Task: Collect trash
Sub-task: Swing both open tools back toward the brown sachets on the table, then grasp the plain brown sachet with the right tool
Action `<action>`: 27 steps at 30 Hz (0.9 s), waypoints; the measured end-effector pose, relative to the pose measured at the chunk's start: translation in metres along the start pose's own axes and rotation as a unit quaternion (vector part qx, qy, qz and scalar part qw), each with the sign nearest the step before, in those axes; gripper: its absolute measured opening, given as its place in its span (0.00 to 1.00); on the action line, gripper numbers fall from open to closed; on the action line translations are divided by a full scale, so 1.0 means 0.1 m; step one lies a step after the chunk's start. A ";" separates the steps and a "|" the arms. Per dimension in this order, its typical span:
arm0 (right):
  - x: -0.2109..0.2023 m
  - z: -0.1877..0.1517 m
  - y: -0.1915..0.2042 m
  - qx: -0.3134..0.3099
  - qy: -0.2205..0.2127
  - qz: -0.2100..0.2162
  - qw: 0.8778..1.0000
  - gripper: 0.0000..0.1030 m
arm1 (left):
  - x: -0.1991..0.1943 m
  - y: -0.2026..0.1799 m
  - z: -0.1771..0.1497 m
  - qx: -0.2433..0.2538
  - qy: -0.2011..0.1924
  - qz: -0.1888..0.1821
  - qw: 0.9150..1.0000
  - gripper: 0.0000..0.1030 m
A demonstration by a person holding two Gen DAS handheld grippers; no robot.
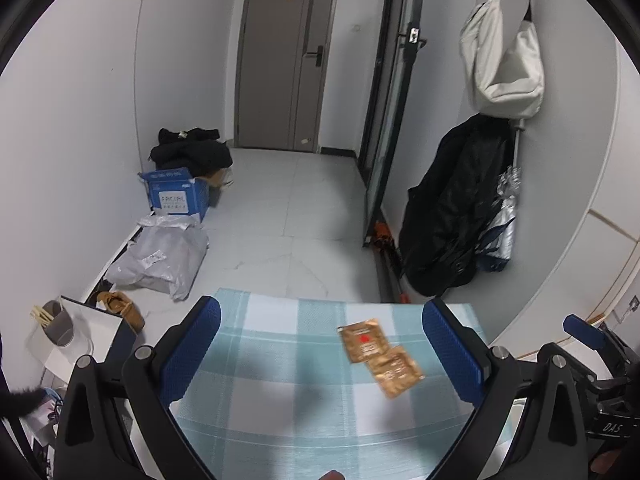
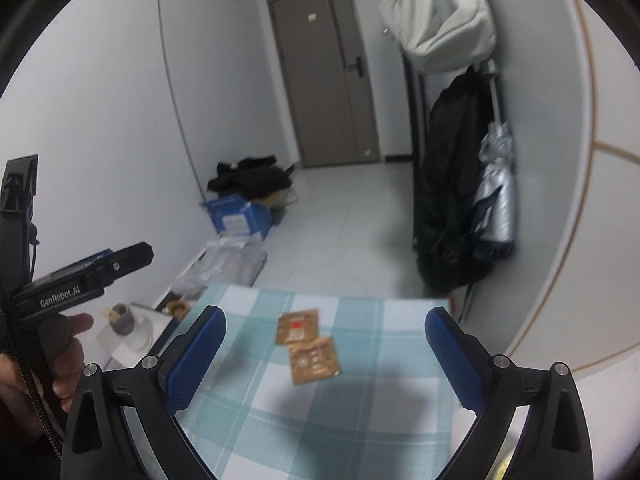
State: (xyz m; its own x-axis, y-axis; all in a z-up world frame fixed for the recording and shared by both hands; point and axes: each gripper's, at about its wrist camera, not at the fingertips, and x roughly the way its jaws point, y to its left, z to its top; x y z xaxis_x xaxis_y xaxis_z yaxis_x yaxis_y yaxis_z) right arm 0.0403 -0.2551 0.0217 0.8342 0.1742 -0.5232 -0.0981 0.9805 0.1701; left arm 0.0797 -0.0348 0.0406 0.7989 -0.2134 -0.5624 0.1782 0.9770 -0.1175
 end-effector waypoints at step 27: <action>1.91 -0.55 0.28 -0.106 0.221 -0.036 0.969 0.96 | 0.28 0.71 -0.05 -0.038 0.062 -0.027 0.997 0.96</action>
State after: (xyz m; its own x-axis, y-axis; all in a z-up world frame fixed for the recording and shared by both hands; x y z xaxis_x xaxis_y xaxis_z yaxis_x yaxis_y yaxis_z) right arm 0.1667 -0.1890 -0.1195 0.5343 0.0805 -0.8415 -0.1968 0.9800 -0.0312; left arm 0.1125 0.0283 0.0126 0.7116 -0.2680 -0.6495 0.1710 0.9626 -0.2099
